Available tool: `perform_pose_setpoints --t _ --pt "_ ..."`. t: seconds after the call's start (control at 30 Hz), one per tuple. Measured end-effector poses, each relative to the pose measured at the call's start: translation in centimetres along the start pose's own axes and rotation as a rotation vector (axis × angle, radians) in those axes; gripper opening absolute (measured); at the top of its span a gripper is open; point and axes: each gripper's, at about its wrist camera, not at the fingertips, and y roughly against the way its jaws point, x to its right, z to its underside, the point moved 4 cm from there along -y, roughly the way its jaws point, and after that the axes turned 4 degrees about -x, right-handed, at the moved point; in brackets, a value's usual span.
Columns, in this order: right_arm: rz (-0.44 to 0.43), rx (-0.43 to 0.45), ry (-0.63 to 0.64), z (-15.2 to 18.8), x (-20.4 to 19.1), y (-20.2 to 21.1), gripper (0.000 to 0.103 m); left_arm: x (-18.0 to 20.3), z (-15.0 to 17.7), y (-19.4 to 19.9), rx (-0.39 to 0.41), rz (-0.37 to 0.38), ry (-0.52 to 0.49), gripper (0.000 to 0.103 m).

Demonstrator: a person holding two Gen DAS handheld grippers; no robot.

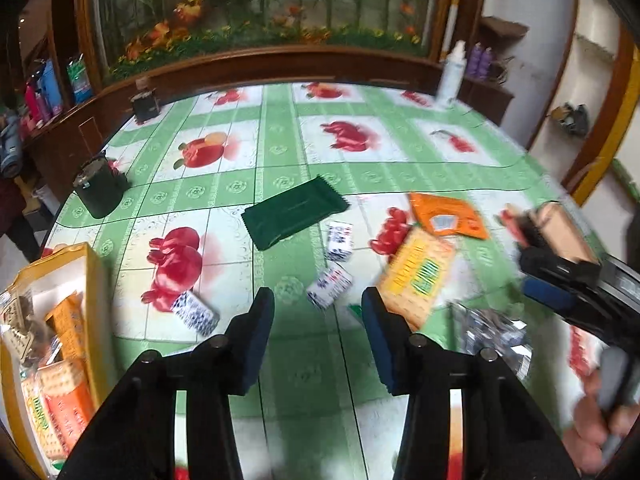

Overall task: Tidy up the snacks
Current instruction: 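Move both open grippers back over the snack pile, then grasp a white wrapped nougat candy with the left gripper while the right grasps the yellow WEIDAN pack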

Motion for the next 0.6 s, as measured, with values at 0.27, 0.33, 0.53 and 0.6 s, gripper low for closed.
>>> perform_pose_setpoints --t 0.27,0.33,0.53,0.6 --pt "0.010 -0.024 -0.015 0.5 0.5 0.1 0.077 -0.1 -1.0 -4.1 -0.037 0.016 0.005 0.031" --pt "0.014 -0.027 -0.010 0.5 0.2 -0.1 0.077 0.0 -0.7 -4.6 -0.030 0.045 0.000 0.029" --pt "0.038 -0.004 0.031 0.7 -0.5 0.1 0.077 -0.1 -0.4 -4.6 -0.009 0.068 -0.025 0.021" --pt "0.043 0.001 0.035 0.7 -0.7 0.1 0.077 -0.3 -0.3 -4.5 -0.009 0.079 -0.024 0.021"
